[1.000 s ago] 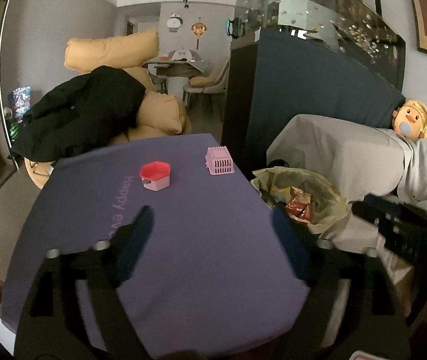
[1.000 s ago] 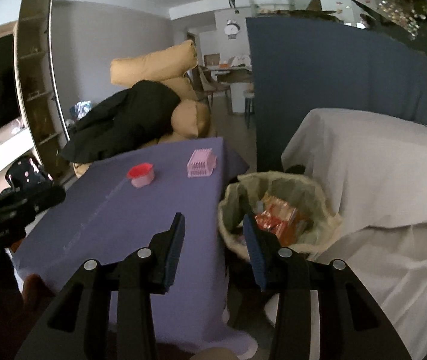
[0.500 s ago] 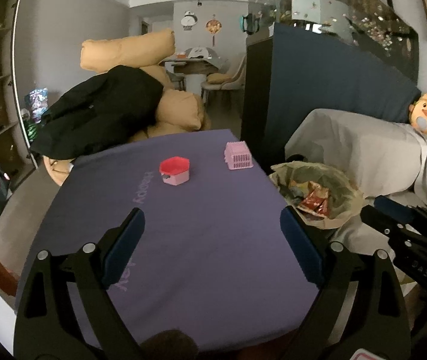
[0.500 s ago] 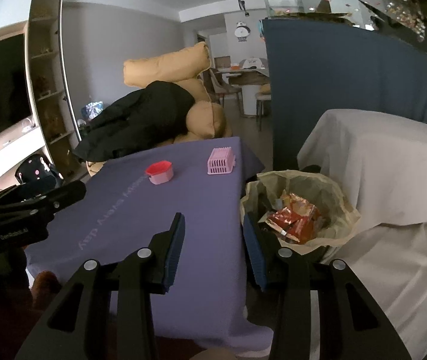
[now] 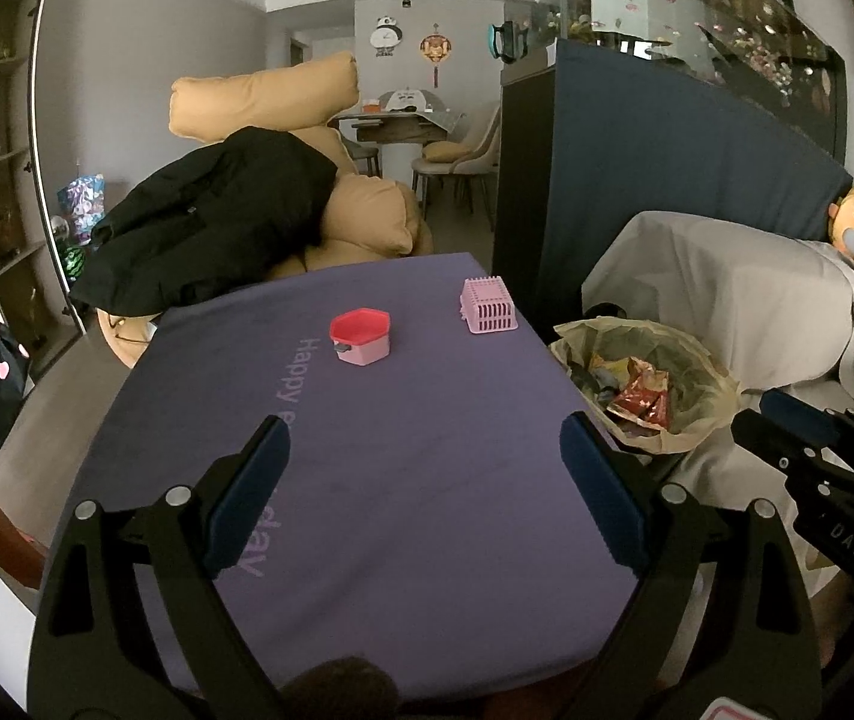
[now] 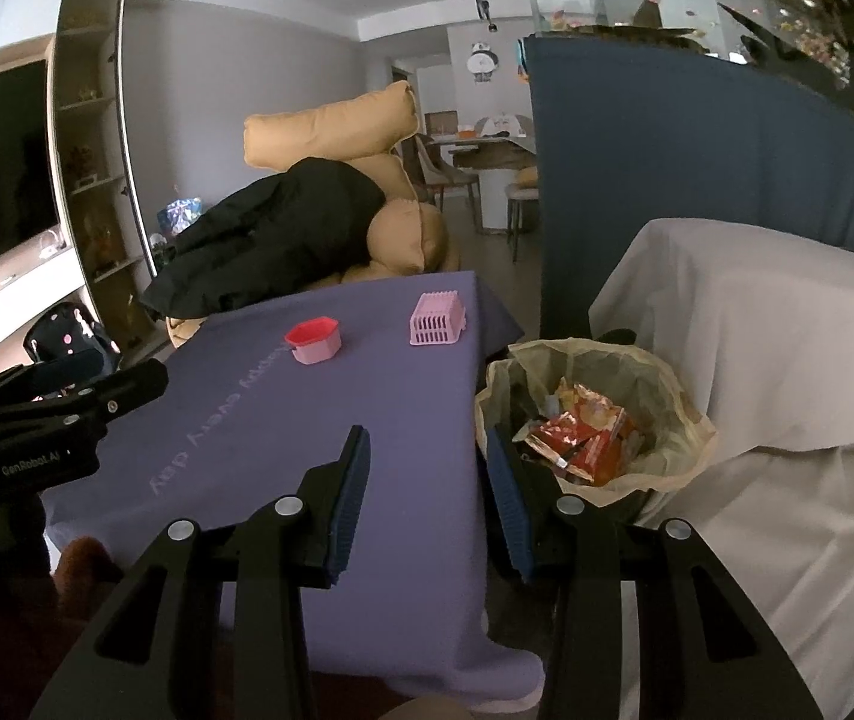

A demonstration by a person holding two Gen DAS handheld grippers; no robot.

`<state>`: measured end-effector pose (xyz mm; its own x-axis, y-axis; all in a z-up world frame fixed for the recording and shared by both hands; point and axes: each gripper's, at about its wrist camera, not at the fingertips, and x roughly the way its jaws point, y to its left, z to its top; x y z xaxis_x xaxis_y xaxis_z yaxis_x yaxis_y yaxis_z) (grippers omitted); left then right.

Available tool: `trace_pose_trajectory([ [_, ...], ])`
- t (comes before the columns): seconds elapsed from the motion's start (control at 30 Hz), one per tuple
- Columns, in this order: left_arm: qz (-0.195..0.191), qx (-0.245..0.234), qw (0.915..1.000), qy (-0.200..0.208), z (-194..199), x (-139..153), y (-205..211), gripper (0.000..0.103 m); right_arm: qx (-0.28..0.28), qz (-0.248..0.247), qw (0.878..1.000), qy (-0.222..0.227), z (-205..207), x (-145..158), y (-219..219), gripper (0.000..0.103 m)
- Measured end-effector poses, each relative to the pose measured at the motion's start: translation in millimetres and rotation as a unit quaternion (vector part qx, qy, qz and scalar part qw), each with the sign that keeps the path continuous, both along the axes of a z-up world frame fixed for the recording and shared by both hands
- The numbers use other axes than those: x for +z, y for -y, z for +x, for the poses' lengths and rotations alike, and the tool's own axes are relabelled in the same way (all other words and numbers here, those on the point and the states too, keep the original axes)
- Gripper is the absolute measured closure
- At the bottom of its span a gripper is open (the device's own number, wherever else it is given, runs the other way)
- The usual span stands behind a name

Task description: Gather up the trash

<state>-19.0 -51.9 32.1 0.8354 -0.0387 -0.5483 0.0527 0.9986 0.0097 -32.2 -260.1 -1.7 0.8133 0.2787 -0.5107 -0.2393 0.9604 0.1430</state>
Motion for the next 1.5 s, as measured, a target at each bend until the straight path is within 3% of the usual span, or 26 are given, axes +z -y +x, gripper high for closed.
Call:
trace_pose_trajectory([
  [1.5,0.003,-0.01,0.9998,-0.015,4.5,-6.8,8.3,0.016,-0.012,0.007,1.0,-0.007,0.8,-6.3,5.5,0.064],
])
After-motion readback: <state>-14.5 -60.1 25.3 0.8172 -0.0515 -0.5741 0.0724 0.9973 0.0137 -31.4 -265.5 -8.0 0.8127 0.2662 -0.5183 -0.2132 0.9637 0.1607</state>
